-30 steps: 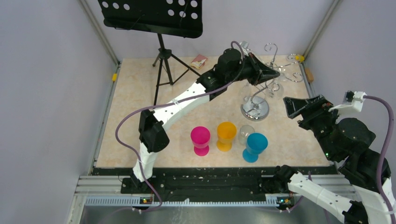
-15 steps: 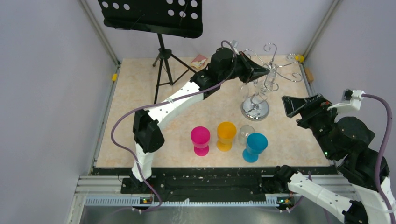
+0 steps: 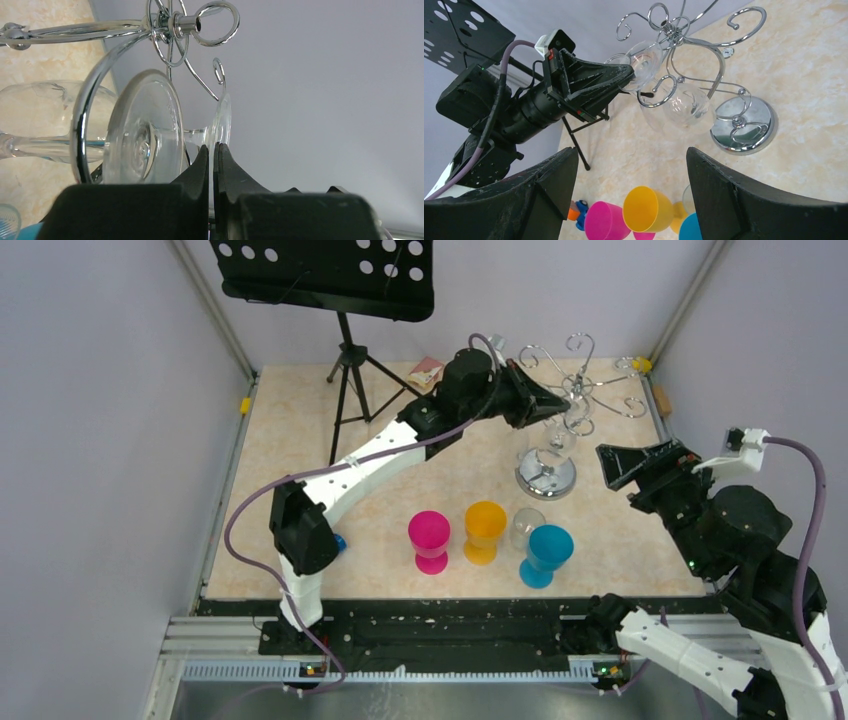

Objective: Place the wine glass upside down on the wine glass rack
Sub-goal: Turn the wine glass upside down at the wine rack.

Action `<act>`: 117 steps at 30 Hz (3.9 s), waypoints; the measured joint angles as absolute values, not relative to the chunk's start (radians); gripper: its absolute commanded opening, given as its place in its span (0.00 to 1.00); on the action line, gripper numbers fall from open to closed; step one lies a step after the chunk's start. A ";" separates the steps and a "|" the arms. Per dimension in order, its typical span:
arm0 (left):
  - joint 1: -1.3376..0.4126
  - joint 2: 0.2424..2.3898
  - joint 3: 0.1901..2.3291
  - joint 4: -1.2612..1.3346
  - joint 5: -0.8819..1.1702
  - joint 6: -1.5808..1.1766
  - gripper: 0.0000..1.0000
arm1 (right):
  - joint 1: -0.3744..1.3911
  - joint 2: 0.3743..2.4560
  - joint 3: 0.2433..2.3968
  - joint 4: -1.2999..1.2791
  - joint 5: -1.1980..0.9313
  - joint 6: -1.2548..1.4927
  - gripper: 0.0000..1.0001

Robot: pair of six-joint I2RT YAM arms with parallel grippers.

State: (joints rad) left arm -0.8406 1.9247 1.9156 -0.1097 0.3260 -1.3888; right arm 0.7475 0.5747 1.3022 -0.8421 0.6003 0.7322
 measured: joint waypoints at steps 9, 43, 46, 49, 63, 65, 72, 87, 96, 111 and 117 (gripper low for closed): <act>-0.846 1.889 1.888 -0.120 0.363 -1.384 0.00 | 0.748 0.575 1.302 -0.836 0.599 0.732 0.81; -0.897 1.903 1.931 -0.127 0.376 -1.382 0.00 | 0.748 0.577 1.289 -0.830 0.597 0.725 0.81; -0.898 1.919 1.956 -0.129 0.375 -1.377 0.00 | 0.748 0.577 1.289 -0.830 0.598 0.724 0.81; -0.897 1.930 1.966 -0.131 0.371 -1.372 0.00 | 0.748 0.577 1.289 -0.830 0.600 0.724 0.81; -0.897 1.941 1.977 -0.143 0.344 -1.358 0.07 | 0.748 0.577 1.289 -0.830 0.601 0.717 0.81; -0.898 1.941 1.977 -0.144 0.339 -1.354 0.10 | 0.748 0.577 1.290 -0.830 0.601 0.717 0.81; -0.898 1.941 1.977 -0.151 0.319 -1.338 0.26 | 0.748 0.576 1.290 -0.831 0.601 0.717 0.81; -0.897 1.922 1.985 -0.144 0.311 -1.330 0.83 | 0.748 0.576 1.290 -0.831 0.601 0.717 0.82; -0.897 1.860 1.918 -0.150 0.320 -1.325 0.89 | 0.748 0.576 1.290 -0.831 0.601 0.717 0.84; -0.886 1.625 1.742 -0.344 0.340 -1.113 0.91 | 0.748 0.630 1.291 -0.834 0.562 0.718 0.86; -0.851 1.428 1.588 -0.500 0.258 -0.940 0.92 | 0.748 0.672 1.291 -0.833 0.513 0.722 0.86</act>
